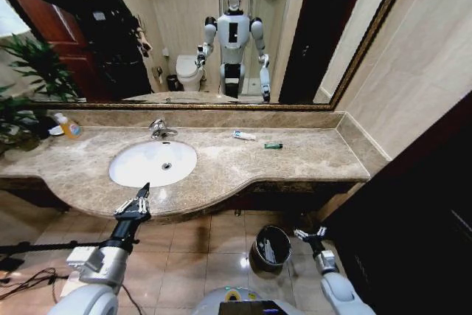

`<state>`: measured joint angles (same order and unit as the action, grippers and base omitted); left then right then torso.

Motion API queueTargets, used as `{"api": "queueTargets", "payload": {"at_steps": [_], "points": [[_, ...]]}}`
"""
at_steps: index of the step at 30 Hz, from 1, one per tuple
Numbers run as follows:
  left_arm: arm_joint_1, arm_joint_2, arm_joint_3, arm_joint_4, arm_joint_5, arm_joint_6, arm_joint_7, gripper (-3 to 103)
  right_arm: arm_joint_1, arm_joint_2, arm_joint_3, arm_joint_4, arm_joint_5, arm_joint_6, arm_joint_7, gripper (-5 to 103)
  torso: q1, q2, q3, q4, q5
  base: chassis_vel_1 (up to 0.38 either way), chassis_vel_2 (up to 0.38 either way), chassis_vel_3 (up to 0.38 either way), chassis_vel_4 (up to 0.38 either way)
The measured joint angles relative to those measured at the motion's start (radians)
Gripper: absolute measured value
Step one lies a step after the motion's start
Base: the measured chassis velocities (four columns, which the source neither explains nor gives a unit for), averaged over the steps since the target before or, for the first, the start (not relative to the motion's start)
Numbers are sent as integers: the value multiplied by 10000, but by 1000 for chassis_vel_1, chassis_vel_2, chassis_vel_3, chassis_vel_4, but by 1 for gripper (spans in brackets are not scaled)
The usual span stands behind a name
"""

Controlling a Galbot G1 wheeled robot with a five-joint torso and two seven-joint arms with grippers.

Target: Pick up the trash from the sink and place it in the trash bin.

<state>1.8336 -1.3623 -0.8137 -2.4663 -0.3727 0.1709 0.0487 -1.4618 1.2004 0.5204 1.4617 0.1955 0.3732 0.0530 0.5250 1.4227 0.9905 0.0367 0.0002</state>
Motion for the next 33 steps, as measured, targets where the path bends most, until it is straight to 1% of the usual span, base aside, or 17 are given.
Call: {"api": "queueTargets", "payload": {"at_steps": [2, 5, 7, 8, 10, 11, 13, 15, 16, 18, 20, 22, 24, 26, 27, 30, 33], "points": [[0, 0, 0, 0, 0, 0, 0, 0, -263, -62, 49, 1464, 76, -501, 184, 100, 0, 0, 0, 0, -2, 0, 0, 0, 0], [0, 0, 0, 0, 0, 0, 0, 0, -350, -87, 97, 2387, 100, -860, 316, 100, 0, 0, 0, 0, -3, 0, 0, 0, 0], [0, 0, 0, 0, 0, 0, 0, 0, -306, -105, 138, 3659, -17, -1668, 733, 100, 0, 0, 0, 0, -5, 0, 0, 0, 0], [0, 0, 0, 0, 0, 0, 0, 0, -306, -105, 138, 3659, -17, -1668, 733, 100, 0, 0, 0, 0, -5, 0, 0, 0, 0], [0, 0, 0, 0, 0, 0, 0, 0, 59, -225, 123, 4665, -74, -2607, 1038, 100, 0, 0, 0, 0, -5, 0, 0, 0, 0], [0, 0, 0, 0, 0, 0, 0, 0, 59, -225, 123, 4665, -74, -2607, 1038, 100, 0, 0, 0, 0, -5, 0, 0, 0, 0], [0, 0, 0, 0, 0, 0, 0, 0, 542, -423, 87, 5081, 80, -3238, 957, 100, 0, 0, 0, 1, -3, 0, 0, 0, 0], [0, 0, 0, 0, 0, 0, 0, 0, 1036, -641, 62, 5121, 517, -3560, 472, 100, 1, 0, 1, 1, -2, 0, 0, 0, 0], [0, 0, 0, 0, 0, 0, 0, 0, 1036, -641, 62, 5121, 517, -3560, 472, 100, 1, 0, 1, 1, -2, 0, 0, 0, 0], [0, 0, 0, 0, 0, 0, 0, 0, 1721, -948, -69, 4984, 1269, -4039, -272, 100, 0, 0, 1, 1, -2, 0, 0, 0, 0], [0, 0, 0, 0, 0, 0, 0, 0, 1881, -1029, -116, 4935, 1474, -4175, -451, 100, 1, 0, 1, 1, -2, 0, 0, 0, 0], [1, 1, 0, 0, 0, 0, 1, 0, 2612, -1324, -292, 4646, 2248, -4849, -1376, 100, 0, 0, 1, 0, -2, 0, 0, 0, 0], [0, 0, 0, 0, 0, 0, -1, 0, 2840, -1395, -337, 4509, 2399, -5001, -1682, 100, 1, 0, 1, 1, -1, 0, 0, 0, 0], [0, 0, 0, 0, 0, 0, -1, 0, 3799, -1611, -525, 3649, 2689, -5240, -2775, 100, 1, 0, 1, 2, -3, 0, 0, 0, 0], [0, 0, 0, 0, 0, 0, -1, 0, 3799, -1611, -525, 3649, 2689, -5240, -2775, 100, 1, 0, 1, 2, -3, 0, 0, 0, 0], [0, 0, 0, 1, 0, 0, 2, 0, 4986, -1796, -836, 2393, 3017, -5620, -3896, 100, 2, -1, 2, 0, 0, 0, 0, 0, 0], [0, 1, 0, 0, 0, 0, 2, 0, 5885, -1836, -1214, 1584, 3289, -6041, -4089, 100, 1, 0, 2, 0, -2, 0, 0, 0, 0]]}}
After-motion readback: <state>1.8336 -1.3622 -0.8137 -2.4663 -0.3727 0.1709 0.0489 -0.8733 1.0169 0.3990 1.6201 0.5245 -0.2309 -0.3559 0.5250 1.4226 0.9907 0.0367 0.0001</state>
